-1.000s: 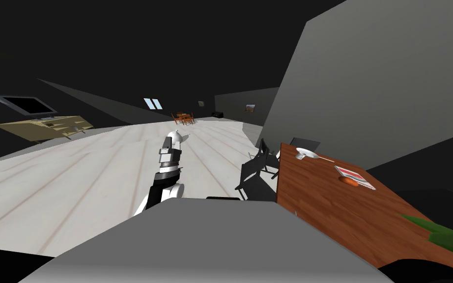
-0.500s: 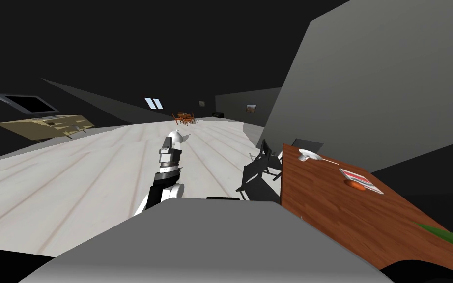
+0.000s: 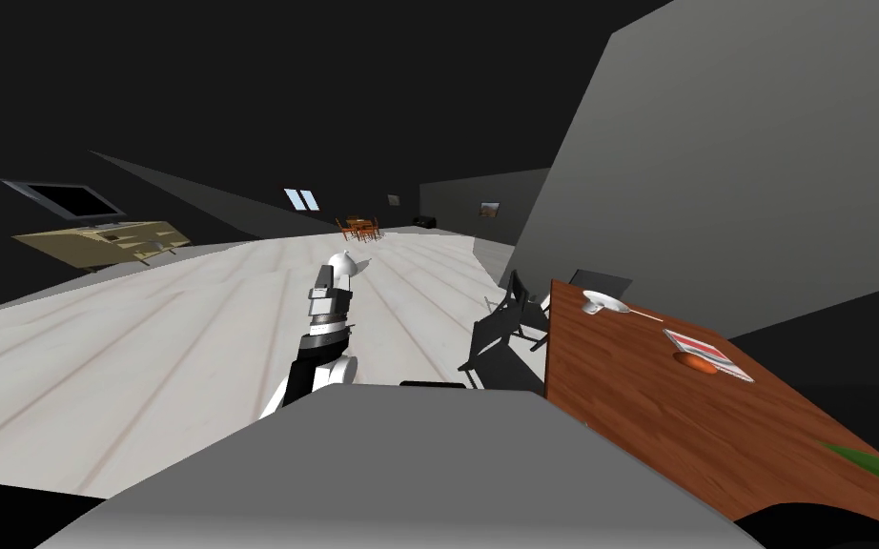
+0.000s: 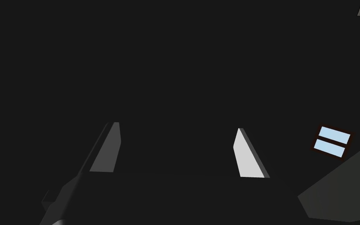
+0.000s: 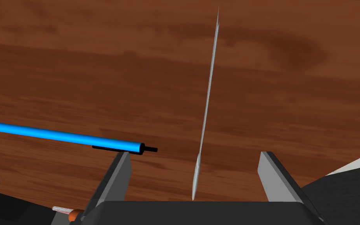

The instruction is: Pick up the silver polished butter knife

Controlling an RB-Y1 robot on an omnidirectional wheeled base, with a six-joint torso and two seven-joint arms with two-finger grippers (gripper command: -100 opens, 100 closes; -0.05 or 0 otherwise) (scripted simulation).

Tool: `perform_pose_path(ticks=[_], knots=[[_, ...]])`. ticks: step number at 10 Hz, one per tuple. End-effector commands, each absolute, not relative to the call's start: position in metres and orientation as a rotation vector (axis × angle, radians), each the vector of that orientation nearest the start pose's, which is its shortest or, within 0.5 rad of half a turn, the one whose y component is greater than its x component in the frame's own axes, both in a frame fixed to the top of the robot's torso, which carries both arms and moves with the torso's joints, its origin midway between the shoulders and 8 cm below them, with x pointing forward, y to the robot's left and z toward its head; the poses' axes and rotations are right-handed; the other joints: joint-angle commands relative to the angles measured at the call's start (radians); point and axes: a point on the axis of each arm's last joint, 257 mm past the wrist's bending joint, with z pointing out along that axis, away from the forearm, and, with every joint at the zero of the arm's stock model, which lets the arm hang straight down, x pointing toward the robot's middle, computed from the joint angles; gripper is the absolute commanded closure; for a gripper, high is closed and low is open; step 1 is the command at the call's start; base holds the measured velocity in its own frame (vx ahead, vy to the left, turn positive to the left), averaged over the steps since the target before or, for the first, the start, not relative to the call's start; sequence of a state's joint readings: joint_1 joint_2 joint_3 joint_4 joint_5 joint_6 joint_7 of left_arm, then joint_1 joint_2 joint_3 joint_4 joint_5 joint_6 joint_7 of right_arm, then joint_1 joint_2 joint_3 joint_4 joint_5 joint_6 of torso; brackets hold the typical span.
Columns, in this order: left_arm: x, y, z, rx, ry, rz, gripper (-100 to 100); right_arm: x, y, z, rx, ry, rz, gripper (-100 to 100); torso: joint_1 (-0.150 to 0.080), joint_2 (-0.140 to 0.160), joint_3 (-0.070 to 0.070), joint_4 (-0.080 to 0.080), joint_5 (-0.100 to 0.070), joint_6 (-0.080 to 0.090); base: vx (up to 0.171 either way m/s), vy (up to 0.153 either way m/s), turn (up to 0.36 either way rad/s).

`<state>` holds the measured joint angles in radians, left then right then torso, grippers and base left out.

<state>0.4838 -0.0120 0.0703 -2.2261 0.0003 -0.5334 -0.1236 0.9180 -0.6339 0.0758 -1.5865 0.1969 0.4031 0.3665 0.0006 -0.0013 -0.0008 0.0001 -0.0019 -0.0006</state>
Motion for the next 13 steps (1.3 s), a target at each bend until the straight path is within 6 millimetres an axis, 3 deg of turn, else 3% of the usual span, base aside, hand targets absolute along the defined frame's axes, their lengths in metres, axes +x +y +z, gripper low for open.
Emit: perform_pose_path(ticks=[1,2,3,7,8,9,12,13], knots=[[0.345,0.304,0.013,-0.617,0.631,-1.121,0,0.013,-0.532,-0.507,0.915,2.511,-0.442,-100,0.000,0.000,0.000,0.000,0.000,0.000,-0.013,-0.011,0.032],[0.345,0.304,0.013,-0.617,0.631,-1.121,0,0.012,-0.531,-0.505,0.912,2.513,-0.442,-100,0.000,0.000,0.000,0.000,0.000,0.000,-0.006,-0.005,0.007],[0.345,0.304,0.013,-0.617,0.631,-1.121,0,0.012,-0.531,-0.505,0.913,2.512,-0.442,100,0.001,0.000,0.000,0.000,0.000,0.000,0.000,0.000,0.000],[0.345,0.304,0.013,-0.617,0.631,-1.121,0,0.014,-0.530,-0.505,0.921,2.507,-0.434,100,0.000,-0.001,-0.001,-0.001,0.001,-0.001,0.000,0.000,-0.004],[0.345,0.304,0.013,-0.617,0.631,-1.121,0,0.014,-0.530,-0.506,0.920,2.507,-0.434,0,0.000,-0.001,-0.001,-0.001,0.001,-0.001,0.000,0.000,0.000],[0.345,0.304,0.013,-0.617,0.631,-1.121,0,0.011,-0.530,-0.499,0.905,2.516,-0.442,100,0.000,-0.001,-0.001,-0.001,0.001,-0.001,0.009,0.006,-0.047],[0.345,0.304,0.013,-0.617,0.631,-1.121,0,0.010,-0.528,-0.493,0.896,2.520,-0.440,100,0.002,-0.002,-0.002,-0.002,0.001,0.000,0.016,0.014,-0.036],[0.345,0.304,0.013,-0.617,0.631,-1.121,0,0.010,-0.527,-0.493,0.895,2.521,-0.440,0,0.001,-0.002,-0.002,-0.001,0.001,0.000,0.000,0.000,0.000]])
